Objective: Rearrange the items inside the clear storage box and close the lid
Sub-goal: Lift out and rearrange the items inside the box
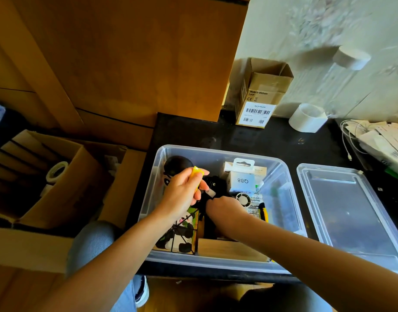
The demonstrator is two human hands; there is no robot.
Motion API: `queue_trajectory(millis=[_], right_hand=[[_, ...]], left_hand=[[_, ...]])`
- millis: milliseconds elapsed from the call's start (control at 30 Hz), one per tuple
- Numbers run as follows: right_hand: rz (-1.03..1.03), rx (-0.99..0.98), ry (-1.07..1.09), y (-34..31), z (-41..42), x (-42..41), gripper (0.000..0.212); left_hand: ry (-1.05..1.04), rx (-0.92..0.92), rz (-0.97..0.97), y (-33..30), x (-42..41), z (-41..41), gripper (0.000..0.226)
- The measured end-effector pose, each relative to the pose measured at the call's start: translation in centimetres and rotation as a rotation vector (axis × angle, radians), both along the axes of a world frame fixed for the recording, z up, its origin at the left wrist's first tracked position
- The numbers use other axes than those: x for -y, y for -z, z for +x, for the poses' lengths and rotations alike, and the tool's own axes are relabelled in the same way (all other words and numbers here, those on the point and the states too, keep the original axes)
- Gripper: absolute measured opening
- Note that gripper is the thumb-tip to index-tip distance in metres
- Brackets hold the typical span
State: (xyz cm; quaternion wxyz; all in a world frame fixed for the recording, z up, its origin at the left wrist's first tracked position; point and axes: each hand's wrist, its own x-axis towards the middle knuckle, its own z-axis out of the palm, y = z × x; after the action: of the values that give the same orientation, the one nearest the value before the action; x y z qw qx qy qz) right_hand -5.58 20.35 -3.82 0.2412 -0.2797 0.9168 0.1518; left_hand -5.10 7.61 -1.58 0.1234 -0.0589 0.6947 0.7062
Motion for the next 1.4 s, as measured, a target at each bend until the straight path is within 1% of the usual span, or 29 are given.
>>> queue_trajectory(millis=[100, 133, 200, 267, 333, 400, 467, 533, 600, 667, 767, 867, 1033, 1133, 1233, 1400], right_hand=[[-0.052, -0.005, 0.029, -1.0, -0.1, -0.3, 0.035], [-0.091, 0.006, 0.043, -1.7, -0.3, -0.5, 0.034], [-0.195, 0.063, 0.092, -3.1, -0.9, -1.4, 0.022], [-0.251, 0.119, 0.174, -4.7, -1.8, -3.0, 0.029], [-0.307, 0.098, 0.277, -6.3, -2.4, -4.9, 0.028], [-0.327, 0.067, 0.373, -7.3, -2.6, -6.9, 0.029], [-0.295, 0.060, 0.419, -7.7, -2.6, -8.4, 0.025], [-0.219, 0.061, 0.410, -7.5, -2.3, -9.5, 0.015], [-0.125, 0.066, 0.371, -7.1, -1.9, -9.9, 0.011], [-0.088, 0.117, 0.372, -6.4, -1.3, -10.1, 0.015], [-0.083, 0.163, 0.304, -5.2, -0.2, -10.1, 0.024], [-0.064, 0.125, 0.222, -3.7, 0.3, -9.9, 0.019], [0.073, 0.180, 0.115, -1.8, 0.5, -8.9, 0.020], [0.110, 0.180, 0.074, -1.6, 0.5, -8.6, 0.021], [0.071, 0.100, 0.077, -2.7, 0.2, -8.7, 0.021], [-0.152, -0.049, 0.180, -6.0, -0.7, -9.7, 0.021]], left_hand=[[0.010, -0.001, -0.010, -0.2, 0.1, 0.0, 0.027], [0.010, -0.003, -0.014, -0.2, 0.2, 0.1, 0.027], [0.009, -0.008, -0.019, -0.3, 0.3, 0.1, 0.027], [0.014, -0.013, -0.004, -0.4, 0.3, 0.2, 0.027], [0.021, -0.017, 0.023, -0.4, 0.3, 0.2, 0.027], [0.026, -0.028, 0.022, -0.4, 0.2, 0.2, 0.026], [0.028, -0.053, 0.003, -0.3, 0.1, 0.3, 0.025], [0.032, -0.080, -0.026, -0.2, 0.1, 0.4, 0.025], [0.040, -0.103, -0.050, -0.1, 0.1, 0.5, 0.025], [0.046, -0.115, -0.062, 0.0, 0.1, 0.6, 0.025], [0.058, -0.129, -0.082, 0.2, 0.1, 0.5, 0.024], [0.077, -0.147, -0.126, 0.4, 0.1, 0.5, 0.024], [0.094, -0.145, -0.142, 0.6, 0.0, 0.4, 0.024], [0.098, -0.139, -0.137, 0.6, 0.1, 0.4, 0.024], [0.100, -0.132, -0.147, 0.5, 0.1, 0.4, 0.024], [0.096, -0.136, -0.158, 0.5, 0.0, 0.4, 0.023]])
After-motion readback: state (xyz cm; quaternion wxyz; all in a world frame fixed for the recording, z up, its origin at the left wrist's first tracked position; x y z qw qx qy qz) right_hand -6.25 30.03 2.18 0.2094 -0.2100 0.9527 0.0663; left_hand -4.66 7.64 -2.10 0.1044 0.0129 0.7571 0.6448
